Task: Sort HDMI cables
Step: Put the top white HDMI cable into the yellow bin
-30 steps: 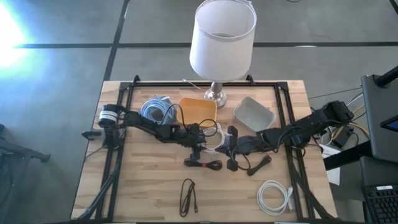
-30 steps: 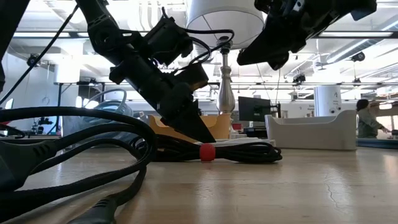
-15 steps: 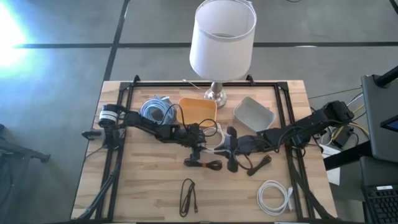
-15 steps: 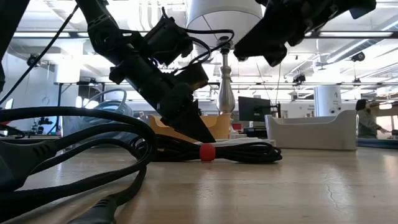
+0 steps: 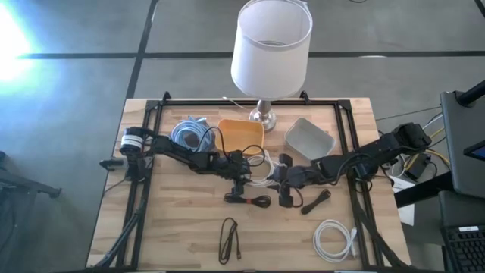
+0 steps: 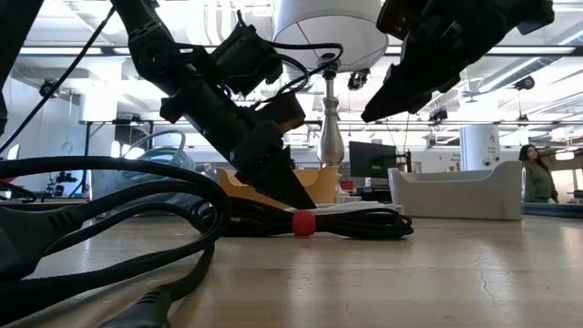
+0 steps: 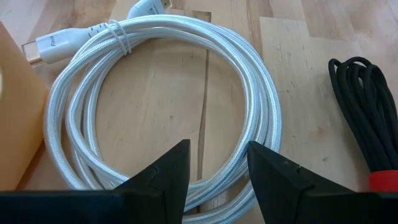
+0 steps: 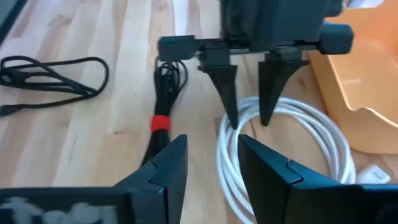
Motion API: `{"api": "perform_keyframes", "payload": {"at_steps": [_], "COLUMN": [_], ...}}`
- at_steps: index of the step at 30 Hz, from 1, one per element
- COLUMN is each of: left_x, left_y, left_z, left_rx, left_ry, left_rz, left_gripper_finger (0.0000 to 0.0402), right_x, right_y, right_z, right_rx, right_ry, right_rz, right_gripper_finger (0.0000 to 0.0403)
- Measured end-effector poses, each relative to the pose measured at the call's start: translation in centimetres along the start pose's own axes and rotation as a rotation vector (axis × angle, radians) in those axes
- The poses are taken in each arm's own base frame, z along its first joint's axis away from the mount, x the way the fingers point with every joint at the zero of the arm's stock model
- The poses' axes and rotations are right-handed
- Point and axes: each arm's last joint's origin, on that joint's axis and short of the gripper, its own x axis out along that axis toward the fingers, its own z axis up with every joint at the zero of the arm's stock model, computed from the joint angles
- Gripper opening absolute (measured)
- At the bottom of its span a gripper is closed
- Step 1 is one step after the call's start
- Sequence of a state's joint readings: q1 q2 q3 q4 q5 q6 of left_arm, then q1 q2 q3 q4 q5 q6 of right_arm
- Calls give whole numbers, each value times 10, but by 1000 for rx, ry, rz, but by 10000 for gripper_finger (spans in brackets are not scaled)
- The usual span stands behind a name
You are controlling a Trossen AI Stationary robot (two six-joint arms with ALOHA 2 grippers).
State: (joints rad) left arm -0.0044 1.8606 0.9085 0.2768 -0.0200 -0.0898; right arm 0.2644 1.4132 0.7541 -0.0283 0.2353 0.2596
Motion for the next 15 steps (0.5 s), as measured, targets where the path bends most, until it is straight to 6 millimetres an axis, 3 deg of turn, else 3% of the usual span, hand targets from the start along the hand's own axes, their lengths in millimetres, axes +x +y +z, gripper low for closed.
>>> {"api": "perform_keyframes", "payload": {"at_steps": [15], "left_x": [0], "left_y": [0], "left_z": [2], "left_rx": [0], "left_ry": [-17], "left_rz": [-2], "left_gripper_finger": [161], "right_x": [2], "right_y": [-4], "right_z": [-5], "right_rx": [13], "right_ry": [18], "right_rz": [-13], "right_gripper_finger": [152]}}
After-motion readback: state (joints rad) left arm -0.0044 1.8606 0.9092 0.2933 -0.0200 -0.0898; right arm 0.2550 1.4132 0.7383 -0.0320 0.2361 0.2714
